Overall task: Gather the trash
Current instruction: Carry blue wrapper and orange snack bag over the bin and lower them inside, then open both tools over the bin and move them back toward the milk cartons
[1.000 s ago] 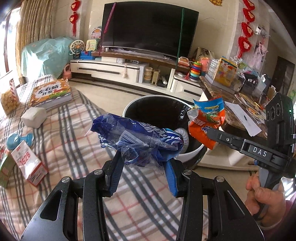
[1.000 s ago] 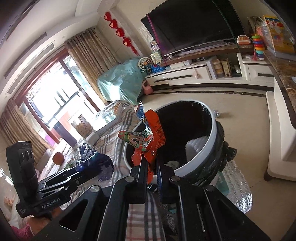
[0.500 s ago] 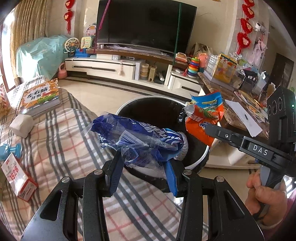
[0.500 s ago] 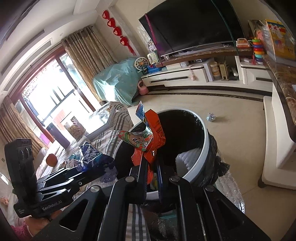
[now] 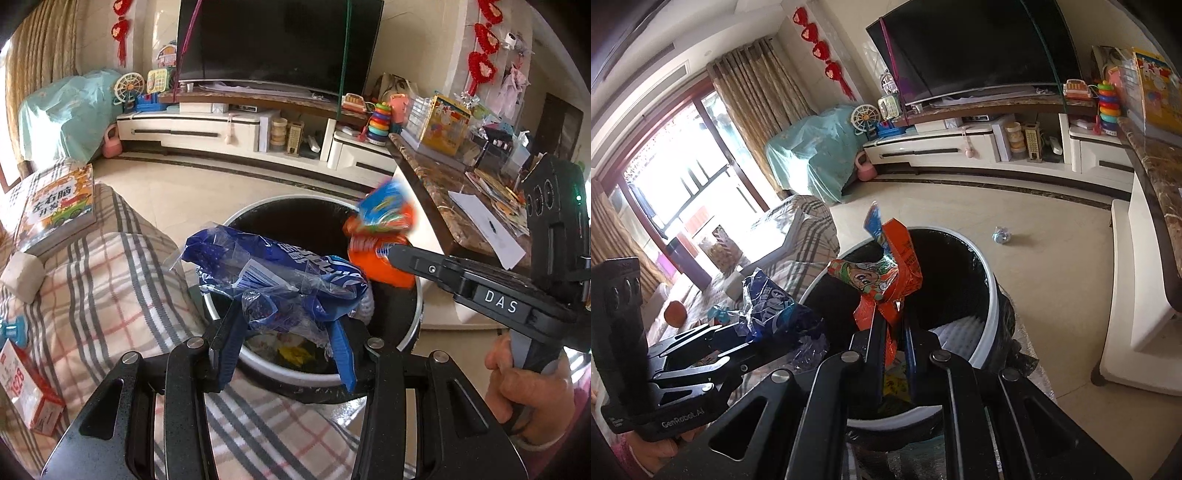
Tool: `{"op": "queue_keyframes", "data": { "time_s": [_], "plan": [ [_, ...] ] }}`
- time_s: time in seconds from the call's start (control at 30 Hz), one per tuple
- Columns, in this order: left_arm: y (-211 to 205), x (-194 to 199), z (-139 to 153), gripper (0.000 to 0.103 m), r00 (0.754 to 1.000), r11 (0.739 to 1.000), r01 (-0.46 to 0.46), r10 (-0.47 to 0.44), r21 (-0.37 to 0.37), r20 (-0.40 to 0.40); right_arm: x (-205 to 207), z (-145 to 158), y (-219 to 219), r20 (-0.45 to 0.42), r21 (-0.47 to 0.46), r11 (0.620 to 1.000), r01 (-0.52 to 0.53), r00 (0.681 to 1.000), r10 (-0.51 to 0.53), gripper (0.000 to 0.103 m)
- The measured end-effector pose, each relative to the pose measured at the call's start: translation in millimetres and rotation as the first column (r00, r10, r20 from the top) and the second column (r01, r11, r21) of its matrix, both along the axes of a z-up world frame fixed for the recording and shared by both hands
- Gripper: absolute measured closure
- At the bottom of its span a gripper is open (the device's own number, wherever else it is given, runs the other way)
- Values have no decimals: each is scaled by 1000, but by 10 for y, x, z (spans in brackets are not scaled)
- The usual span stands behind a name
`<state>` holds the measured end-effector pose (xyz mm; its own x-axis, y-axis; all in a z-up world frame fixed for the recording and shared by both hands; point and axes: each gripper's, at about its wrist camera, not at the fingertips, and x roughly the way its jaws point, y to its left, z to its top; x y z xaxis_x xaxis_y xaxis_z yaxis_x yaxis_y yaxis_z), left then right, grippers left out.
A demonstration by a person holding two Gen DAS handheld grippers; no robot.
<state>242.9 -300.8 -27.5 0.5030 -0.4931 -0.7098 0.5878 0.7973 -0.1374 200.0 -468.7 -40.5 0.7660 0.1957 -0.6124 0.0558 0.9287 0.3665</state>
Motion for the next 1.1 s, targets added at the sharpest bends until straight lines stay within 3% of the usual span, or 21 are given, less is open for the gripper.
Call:
{"op": "queue_keyframes", "data": {
  "time_s": [0.17,0.23,0.3,0.43,0.5,0.67,1.1],
  "plan": [
    [-43,66,-80,48,999,1000,2,-2,15,-34,47,-4,-19,-13,-13,1000,6,1000,-6,88],
    [-24,72,-90,34,999,1000,-6,7,17,-37,44,13,-44,-9,-12,1000,12,1000,-12,82],
    [0,72,-99,29,999,1000,-20,21,16,-37,33,34,-62,3,-2,1000,17,1000,-17,62],
    [109,36,-114,29,998,999,-43,43,0,-47,-12,48,-40,12,3,1000,21,1000,-21,52],
    [200,-14,-114,29,997,998,-57,57,-12,-46,-48,40,-7,13,10,1000,25,1000,-26,32],
    [462,-158,-102,26,994,994,-105,104,-31,-27,-171,85,133,51,46,999,10,999,-12,9],
    [1412,-489,-110,22,968,962,-251,250,-103,-19,-322,143,624,94,77,996,-42,995,35,3]
  ]
}}
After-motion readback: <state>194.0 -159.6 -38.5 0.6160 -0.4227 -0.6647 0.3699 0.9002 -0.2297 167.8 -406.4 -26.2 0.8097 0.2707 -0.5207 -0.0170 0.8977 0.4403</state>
